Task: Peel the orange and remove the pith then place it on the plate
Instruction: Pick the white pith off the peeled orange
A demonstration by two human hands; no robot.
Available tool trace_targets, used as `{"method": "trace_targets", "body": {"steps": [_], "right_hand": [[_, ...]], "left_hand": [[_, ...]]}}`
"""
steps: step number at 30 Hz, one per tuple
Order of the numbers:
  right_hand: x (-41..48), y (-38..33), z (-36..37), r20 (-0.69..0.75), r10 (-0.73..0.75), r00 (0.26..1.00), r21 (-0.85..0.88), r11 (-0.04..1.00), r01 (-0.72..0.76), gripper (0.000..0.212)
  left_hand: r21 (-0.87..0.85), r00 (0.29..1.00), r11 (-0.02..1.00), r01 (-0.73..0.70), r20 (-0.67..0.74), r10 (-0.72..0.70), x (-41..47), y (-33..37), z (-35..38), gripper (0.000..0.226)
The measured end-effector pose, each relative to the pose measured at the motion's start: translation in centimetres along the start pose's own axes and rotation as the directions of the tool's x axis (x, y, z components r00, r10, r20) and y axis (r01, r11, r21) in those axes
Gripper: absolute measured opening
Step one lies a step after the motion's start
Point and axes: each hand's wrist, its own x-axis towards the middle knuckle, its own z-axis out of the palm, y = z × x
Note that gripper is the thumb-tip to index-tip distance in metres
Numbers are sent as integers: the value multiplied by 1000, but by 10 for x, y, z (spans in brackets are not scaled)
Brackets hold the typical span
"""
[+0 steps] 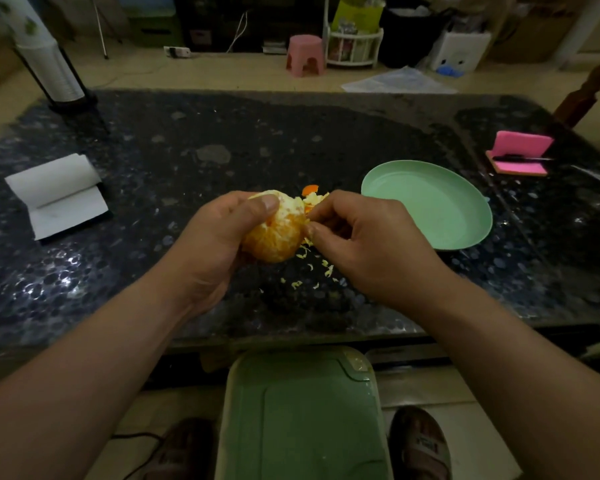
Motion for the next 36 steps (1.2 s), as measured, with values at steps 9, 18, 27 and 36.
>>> {"method": "trace_targets", "body": {"steps": [9,18,27,36], "right_hand": [[-1,-3,7,-79,-64,995,-133,990,54,11],[-1,0,-1,-22,45,999,93,995,-43,9],[-2,-2,4,-57,-53,997,-102,994,47,6],[-1,-7,14,-87,-137,987,-251,962,112,18]], "left_hand": [[42,1000,999,-21,3,21,0,-6,4,47],[-87,998,994,59,3,-59,2,-2,0,45],[11,1000,1000,-1,-8,1,0,-3,1,48],[116,1000,993,-30,7,29,2,-8,-1,47]]}}
